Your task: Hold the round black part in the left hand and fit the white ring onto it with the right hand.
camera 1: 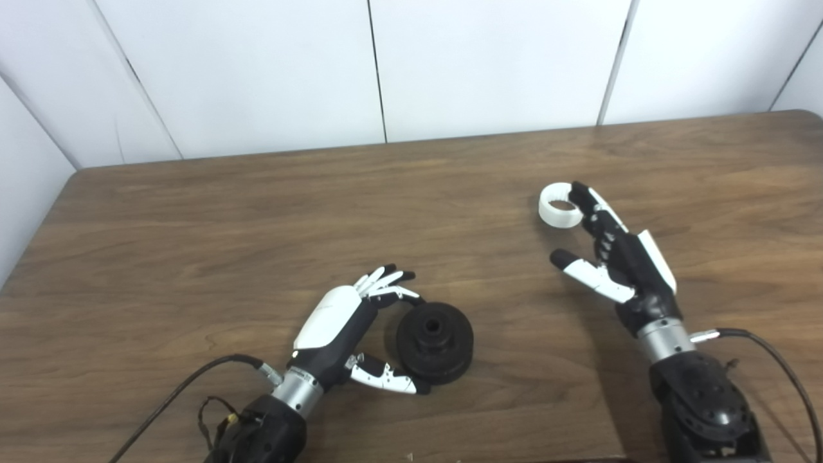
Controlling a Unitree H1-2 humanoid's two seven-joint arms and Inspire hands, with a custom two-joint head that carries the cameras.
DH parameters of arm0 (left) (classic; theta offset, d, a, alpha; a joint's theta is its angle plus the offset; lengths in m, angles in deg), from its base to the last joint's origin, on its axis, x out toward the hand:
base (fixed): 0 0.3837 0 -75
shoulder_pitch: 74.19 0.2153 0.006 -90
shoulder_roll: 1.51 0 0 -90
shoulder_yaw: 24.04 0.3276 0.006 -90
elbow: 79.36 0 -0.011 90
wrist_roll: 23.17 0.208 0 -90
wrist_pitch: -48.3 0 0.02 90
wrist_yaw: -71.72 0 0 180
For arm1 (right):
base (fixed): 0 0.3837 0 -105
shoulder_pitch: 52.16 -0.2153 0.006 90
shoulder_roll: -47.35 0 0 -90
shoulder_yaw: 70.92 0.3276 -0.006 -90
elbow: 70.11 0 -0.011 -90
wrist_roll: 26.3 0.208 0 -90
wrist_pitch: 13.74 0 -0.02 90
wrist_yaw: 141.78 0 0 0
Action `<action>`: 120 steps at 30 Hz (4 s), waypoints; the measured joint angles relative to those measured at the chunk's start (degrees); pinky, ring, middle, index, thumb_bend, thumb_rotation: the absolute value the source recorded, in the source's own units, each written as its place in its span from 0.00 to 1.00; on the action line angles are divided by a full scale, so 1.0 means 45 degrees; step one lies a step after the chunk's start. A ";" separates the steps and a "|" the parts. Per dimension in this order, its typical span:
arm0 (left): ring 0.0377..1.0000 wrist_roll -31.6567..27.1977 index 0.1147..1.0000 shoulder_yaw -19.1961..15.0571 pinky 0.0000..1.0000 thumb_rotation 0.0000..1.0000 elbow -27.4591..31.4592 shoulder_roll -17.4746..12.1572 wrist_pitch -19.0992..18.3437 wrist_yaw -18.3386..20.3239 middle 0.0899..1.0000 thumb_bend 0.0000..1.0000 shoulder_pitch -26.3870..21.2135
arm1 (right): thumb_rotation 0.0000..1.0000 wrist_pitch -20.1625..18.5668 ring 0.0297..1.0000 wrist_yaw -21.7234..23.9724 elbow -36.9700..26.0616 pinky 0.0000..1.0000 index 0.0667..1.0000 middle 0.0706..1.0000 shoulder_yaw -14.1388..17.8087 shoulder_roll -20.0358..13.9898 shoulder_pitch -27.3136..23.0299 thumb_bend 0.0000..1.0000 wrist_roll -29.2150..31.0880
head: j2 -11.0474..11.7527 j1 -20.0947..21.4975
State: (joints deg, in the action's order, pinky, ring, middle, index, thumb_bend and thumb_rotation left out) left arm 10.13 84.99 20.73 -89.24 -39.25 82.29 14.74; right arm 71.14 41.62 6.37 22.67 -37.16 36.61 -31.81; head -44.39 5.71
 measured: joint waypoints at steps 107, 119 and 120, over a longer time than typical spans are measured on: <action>0.99 -0.0027 0.60 -0.0101 0.98 0.21 -0.0385 0.0161 0.0372 -0.0537 0.92 0.83 0.0200 | 0.46 -0.0995 1.00 0.1295 0.6643 0.98 0.76 0.95 -0.2841 -0.3412 -0.5658 0.99 -0.5268 | 0.1172 0.0196; 0.99 -0.0026 0.61 -0.0103 0.98 0.24 -0.0383 0.0161 0.0372 -0.0516 0.92 0.83 0.0198 | 0.45 -0.0667 1.00 0.1233 0.7028 0.99 0.73 0.94 -0.2845 -0.3412 -0.5634 0.96 -0.5251 | 0.1153 0.0157; 0.99 -0.0026 0.61 -0.0104 0.99 0.24 -0.0383 0.0161 0.0370 -0.0506 0.92 0.83 0.0197 | 0.45 -0.0645 1.00 0.1221 0.7044 0.99 0.72 0.94 -0.2845 -0.3411 -0.5628 0.96 -0.5251 | 0.1153 0.0157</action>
State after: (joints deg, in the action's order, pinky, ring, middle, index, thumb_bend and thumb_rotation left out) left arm 10.01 84.52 19.01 -88.51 -37.58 80.01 15.63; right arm 68.23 47.11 38.07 9.87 -52.51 11.28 -55.44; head -39.20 6.42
